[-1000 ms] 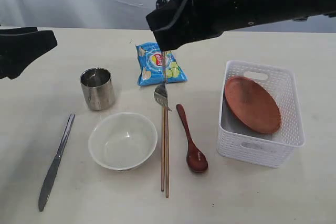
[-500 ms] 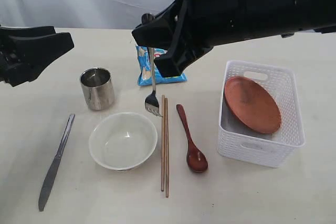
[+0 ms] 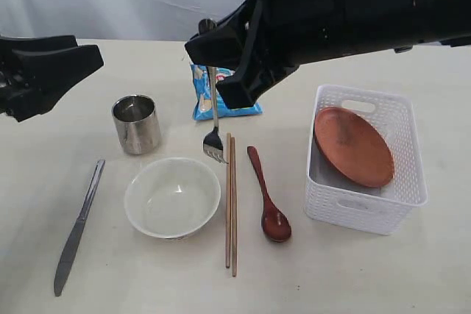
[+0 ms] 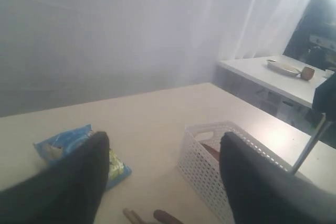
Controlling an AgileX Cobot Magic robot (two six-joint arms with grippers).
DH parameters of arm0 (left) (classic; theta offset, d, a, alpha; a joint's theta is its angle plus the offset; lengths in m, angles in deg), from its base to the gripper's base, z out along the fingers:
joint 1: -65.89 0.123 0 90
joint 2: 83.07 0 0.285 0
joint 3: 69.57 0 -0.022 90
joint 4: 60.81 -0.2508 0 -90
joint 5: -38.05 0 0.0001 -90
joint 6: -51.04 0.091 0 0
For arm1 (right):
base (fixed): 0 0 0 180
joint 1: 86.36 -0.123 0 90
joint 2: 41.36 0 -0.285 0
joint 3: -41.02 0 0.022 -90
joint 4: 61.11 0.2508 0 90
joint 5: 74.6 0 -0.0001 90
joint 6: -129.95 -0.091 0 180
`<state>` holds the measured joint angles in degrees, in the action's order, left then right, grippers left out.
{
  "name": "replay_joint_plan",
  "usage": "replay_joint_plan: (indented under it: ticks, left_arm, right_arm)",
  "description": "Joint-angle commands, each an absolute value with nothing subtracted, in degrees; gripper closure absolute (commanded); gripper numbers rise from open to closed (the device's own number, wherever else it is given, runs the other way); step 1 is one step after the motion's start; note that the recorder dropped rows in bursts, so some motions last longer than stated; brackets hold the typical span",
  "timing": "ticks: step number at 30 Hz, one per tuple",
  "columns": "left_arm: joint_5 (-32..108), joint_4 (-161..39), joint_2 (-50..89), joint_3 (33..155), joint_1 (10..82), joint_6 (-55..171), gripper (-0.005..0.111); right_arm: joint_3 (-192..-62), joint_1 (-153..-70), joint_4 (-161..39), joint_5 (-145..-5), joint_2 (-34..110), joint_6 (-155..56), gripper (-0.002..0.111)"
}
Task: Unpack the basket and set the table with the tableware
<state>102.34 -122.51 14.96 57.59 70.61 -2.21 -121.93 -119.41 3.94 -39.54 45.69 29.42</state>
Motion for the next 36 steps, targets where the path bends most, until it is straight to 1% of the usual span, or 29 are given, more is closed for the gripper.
replay_joint_plan:
  ticks: [1,4,8,14,20,25,28,31,34,36]
  left_arm:
    - [102.73,-121.64,14.96,57.72,70.18,0.34,0.049]
    - [102.61,-121.54,14.96,57.72,70.18,0.46,0.048]
    - [102.23,-121.54,14.96,57.72,70.18,1.5,0.048]
    - [100.33,-121.42,14.96,57.72,70.18,4.23,0.048]
    - [99.47,-120.39,14.96,57.72,70.18,9.85,0.048]
    - [99.37,-120.26,14.96,57.72,70.18,13.29,0.048]
    - [99.37,-120.39,14.96,57.72,70.18,15.04,0.048]
    - [98.92,-120.53,15.27,57.72,69.46,16.9,0.048]
    - [96.55,-117.51,16.32,57.72,66.08,20.15,0.048]
    - [90.8,-111.69,17.22,57.72,62.7,25.74,0.048]
  right_arm:
    - [-121.64,-119.12,6.33,-43.23,45.54,25.36,0.109]
    - [-121.64,-119.51,9.48,-49.96,45.54,21.59,0.109]
    - [-121.64,-122.87,10.67,-65.04,45.54,12.18,0.109]
    - [-121.64,-132.64,13.59,-84.31,45.54,1.05,0.109]
    - [-121.64,-142.76,19.01,-103.74,48.2,-4.85,0.109]
    - [-121.64,-148.2,23.23,-115.94,52.02,-8.48,0.109]
    - [-121.64,-150.07,22.99,-121.23,54.42,-13.43,0.109]
    - [-121.64,-150.38,22.18,-121.86,55.97,-17.46,0.109]
    - [-121.74,-150.38,20.68,-123.07,56.56,-18.5,0.109]
    - [-121.74,-150.38,20.05,-124.39,56.56,-18.75,0.109]
